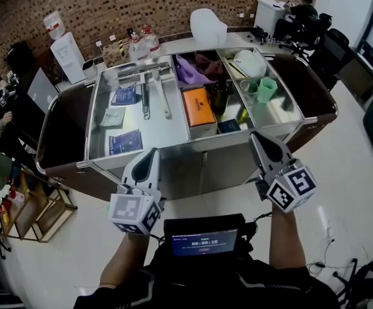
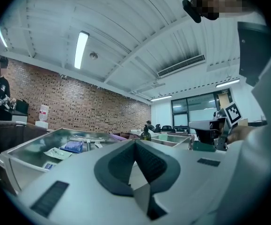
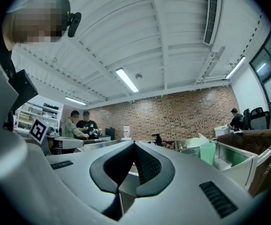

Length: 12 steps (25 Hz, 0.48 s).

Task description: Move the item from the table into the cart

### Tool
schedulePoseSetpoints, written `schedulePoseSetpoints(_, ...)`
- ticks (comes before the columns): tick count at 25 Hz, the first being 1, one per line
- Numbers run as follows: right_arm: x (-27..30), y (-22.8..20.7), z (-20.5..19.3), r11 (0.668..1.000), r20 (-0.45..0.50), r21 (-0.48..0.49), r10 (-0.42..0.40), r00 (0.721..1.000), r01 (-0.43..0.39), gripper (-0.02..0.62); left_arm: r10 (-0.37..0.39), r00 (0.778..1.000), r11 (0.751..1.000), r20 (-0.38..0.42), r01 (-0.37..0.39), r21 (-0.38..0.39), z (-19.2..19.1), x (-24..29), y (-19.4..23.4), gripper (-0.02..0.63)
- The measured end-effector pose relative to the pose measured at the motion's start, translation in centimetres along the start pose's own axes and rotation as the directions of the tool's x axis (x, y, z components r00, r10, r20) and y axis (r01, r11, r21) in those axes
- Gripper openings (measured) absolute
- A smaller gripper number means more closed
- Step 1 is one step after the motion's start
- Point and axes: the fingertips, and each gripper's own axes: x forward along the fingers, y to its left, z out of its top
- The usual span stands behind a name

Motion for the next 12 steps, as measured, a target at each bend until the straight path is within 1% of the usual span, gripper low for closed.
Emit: schedulePoseSetpoints(12, 0.05, -0.04, -0.25, 1.000, 0.000, 0.001, -0.003, 1.000, 0.003, 0.006, -0.010, 1.000, 1.000, -0.011, 0.010, -0.004, -0.65, 0.27, -0.29, 0.000)
